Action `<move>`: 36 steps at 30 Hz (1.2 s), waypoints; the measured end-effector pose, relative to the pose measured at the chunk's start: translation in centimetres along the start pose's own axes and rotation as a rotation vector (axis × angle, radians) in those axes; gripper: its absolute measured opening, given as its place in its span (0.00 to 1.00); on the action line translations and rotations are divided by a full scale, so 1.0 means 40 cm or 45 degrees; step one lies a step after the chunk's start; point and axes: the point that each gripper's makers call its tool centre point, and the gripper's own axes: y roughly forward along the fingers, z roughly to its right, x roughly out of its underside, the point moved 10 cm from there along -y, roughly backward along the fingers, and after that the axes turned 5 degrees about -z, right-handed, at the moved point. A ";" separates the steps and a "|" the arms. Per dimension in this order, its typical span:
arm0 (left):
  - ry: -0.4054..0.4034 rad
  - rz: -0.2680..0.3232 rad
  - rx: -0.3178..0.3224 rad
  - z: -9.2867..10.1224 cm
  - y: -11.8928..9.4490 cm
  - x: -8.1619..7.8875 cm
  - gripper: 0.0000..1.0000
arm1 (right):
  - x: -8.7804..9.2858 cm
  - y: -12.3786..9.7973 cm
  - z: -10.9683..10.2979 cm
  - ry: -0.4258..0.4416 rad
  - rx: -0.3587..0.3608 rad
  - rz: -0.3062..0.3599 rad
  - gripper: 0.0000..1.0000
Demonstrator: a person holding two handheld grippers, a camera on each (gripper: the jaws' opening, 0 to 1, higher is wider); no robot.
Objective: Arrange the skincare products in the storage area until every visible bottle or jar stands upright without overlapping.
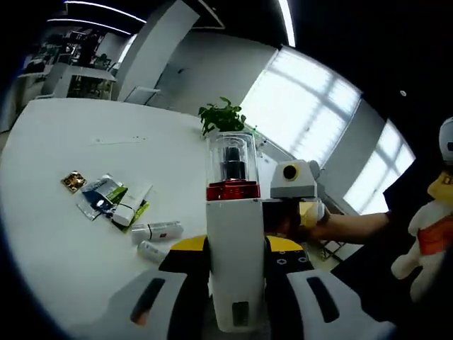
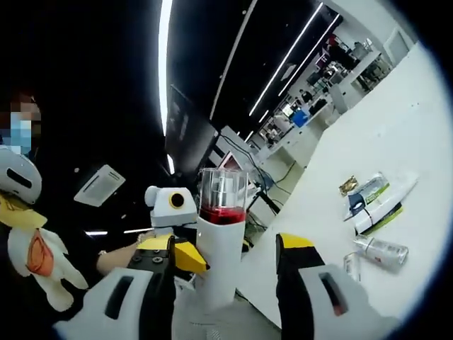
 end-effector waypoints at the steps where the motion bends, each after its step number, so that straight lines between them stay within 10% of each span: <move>1: 0.001 -0.004 0.005 0.003 0.003 0.000 0.31 | -0.003 0.000 -0.003 0.001 -0.007 0.005 0.55; 19: 0.019 -0.012 0.276 0.070 0.072 -0.010 0.31 | -0.022 -0.019 -0.038 -0.112 -0.202 -0.045 0.33; 36: 0.410 -0.169 0.113 0.044 0.173 -0.029 0.32 | -0.047 -0.060 0.012 -0.438 0.100 -0.244 0.30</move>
